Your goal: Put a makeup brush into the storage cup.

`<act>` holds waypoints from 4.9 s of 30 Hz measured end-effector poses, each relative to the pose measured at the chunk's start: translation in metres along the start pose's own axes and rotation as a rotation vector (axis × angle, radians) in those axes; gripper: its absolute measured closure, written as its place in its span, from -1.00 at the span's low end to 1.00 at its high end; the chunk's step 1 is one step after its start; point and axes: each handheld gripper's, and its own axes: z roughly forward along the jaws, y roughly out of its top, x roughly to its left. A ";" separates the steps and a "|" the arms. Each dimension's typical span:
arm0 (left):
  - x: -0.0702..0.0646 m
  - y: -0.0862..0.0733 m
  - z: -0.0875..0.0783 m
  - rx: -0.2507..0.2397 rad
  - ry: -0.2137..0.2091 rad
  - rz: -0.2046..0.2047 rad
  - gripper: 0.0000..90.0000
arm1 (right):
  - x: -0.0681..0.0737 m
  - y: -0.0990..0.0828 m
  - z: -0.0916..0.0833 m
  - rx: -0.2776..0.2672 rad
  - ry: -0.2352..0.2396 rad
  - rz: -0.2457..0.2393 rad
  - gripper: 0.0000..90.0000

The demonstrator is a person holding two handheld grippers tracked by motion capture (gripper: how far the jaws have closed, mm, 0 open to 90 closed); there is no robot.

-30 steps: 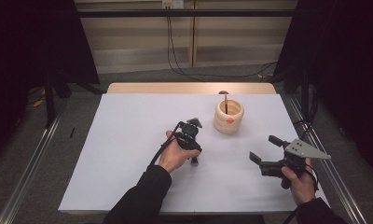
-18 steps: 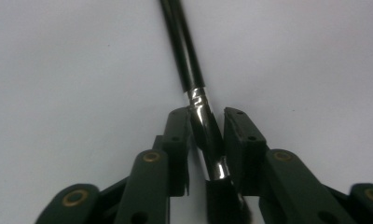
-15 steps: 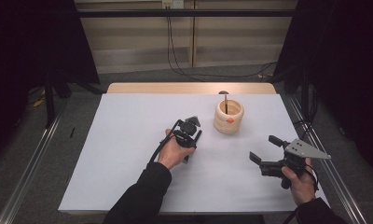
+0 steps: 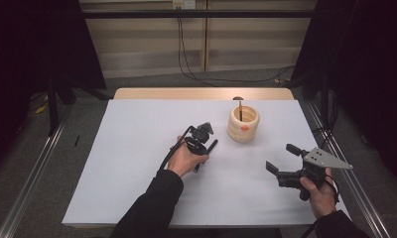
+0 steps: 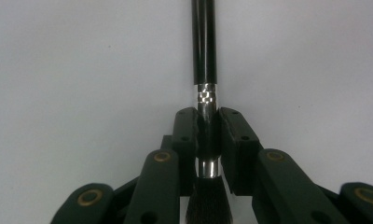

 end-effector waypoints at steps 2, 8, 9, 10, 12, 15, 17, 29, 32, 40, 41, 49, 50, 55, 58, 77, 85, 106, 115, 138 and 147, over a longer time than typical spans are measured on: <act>0.000 0.000 0.000 -0.002 -0.008 -0.006 0.72 | 0.000 0.000 0.000 -0.002 -0.004 0.002 -0.93; 0.001 0.000 0.000 -0.003 -0.014 0.006 0.73 | 0.000 0.000 0.000 0.001 0.001 0.000 -0.93; 0.002 0.000 0.000 -0.001 -0.019 0.005 0.74 | 0.000 0.000 0.000 -0.001 -0.002 0.002 -0.93; 0.002 0.000 0.000 0.002 -0.016 0.013 0.74 | 0.000 0.000 0.000 -0.003 -0.001 0.000 -0.93; 0.003 0.001 0.000 0.003 -0.021 0.019 0.74 | 0.000 0.000 0.000 -0.001 0.000 -0.002 -0.93; 0.002 0.001 0.000 0.005 -0.020 0.025 0.74 | 0.000 0.000 0.000 0.001 0.000 0.005 -0.93; 0.002 0.001 0.000 0.007 -0.022 0.027 0.74 | 0.000 0.000 0.000 0.003 0.001 -0.002 -0.93; 0.008 -0.001 -0.001 -0.012 -0.059 0.027 0.74 | -0.001 0.000 0.000 0.002 0.000 0.004 -0.93; 0.009 -0.002 -0.002 -0.009 -0.065 0.019 0.74 | -0.001 0.000 0.000 0.000 -0.005 0.004 -0.93; 0.015 -0.005 -0.007 -0.018 -0.084 0.008 0.74 | -0.001 -0.001 0.000 0.000 -0.002 0.005 -0.93; 0.015 -0.006 -0.006 -0.028 -0.083 0.008 0.74 | -0.001 -0.001 0.000 -0.001 -0.002 0.004 -0.93; 0.016 -0.011 -0.014 -0.071 -0.126 0.014 0.74 | -0.001 -0.001 0.000 0.000 0.002 0.000 -0.94; 0.016 -0.012 -0.015 -0.076 -0.121 0.015 0.74 | -0.001 -0.001 0.000 0.000 0.002 0.000 -0.94; 0.019 -0.016 -0.019 -0.096 -0.139 0.029 0.74 | -0.001 -0.001 0.000 0.000 0.004 0.001 -0.95; 0.018 -0.018 -0.023 -0.103 -0.137 0.043 0.74 | -0.001 -0.001 0.000 -0.003 0.000 0.007 -0.95; 0.022 -0.034 -0.052 -0.220 -0.175 0.143 0.74 | -0.003 0.000 -0.002 -0.013 0.017 0.010 -0.96; 0.024 -0.040 -0.057 -0.226 -0.183 0.163 0.74 | -0.004 0.002 -0.002 -0.020 0.046 0.009 -0.96; 0.018 -0.054 -0.072 -0.269 -0.199 0.242 0.74 | -0.002 0.005 -0.002 -0.031 0.086 -0.003 -0.96; 0.013 -0.055 -0.075 -0.277 -0.201 0.262 0.74 | -0.001 0.009 -0.001 -0.017 0.137 -0.023 -0.92; 0.006 -0.070 -0.083 -0.275 -0.202 0.310 0.74 | 0.007 0.025 0.009 0.019 0.158 -0.040 -0.72; 0.002 -0.070 -0.087 -0.260 -0.209 0.373 0.74 | 0.007 0.034 0.018 0.025 0.205 -0.066 -0.61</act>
